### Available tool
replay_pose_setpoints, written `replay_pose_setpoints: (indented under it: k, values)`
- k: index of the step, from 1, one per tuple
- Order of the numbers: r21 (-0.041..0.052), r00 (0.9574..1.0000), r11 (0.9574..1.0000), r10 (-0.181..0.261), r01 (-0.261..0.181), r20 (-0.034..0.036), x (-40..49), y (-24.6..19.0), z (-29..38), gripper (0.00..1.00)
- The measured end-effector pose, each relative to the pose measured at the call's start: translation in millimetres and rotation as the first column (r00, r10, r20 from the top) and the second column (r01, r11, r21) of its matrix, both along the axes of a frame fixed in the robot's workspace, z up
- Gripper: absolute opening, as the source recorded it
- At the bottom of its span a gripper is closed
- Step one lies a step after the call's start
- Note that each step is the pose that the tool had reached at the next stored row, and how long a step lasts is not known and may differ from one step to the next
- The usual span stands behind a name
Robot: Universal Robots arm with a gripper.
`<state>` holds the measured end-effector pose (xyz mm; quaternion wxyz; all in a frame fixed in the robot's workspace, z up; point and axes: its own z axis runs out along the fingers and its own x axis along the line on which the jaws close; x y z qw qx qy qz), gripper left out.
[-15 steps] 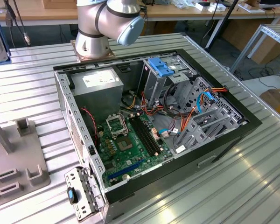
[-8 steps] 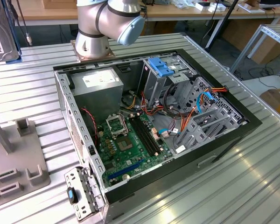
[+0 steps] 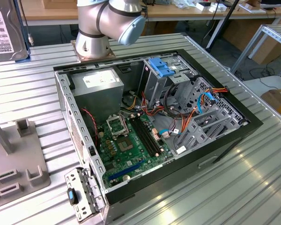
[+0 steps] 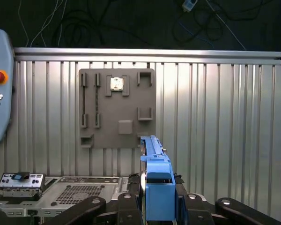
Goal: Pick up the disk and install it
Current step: 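Pick up the disk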
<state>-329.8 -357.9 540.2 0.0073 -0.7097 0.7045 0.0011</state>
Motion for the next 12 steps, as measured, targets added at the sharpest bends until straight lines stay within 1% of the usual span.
replay_pose_setpoints:
  k: [2, 4, 8, 10, 12]
  values:
    - [0.0, 1.0, 1.0, 0.0, 0.0, -0.0001, 12.1, 0.0, 0.0, 0.37]
    - [0.0, 1.0, 1.0, 0.0, 0.0, 0.0, 18.1, 0.0, 0.0, 0.37]
    - [-0.0001, 1.0, 1.0, 0.0, 0.0, -0.0001, 33.1, 0.0, 0.0, 0.37]
    - [-0.0001, 1.0, 1.0, 0.0, 0.0, -0.0001, 47.9, 0.0, 0.1, 0.37]
    - [0.0, 1.0, 1.0, 0.0, 0.0, 0.0, 60.2, 0.0, 0.0, 0.37]
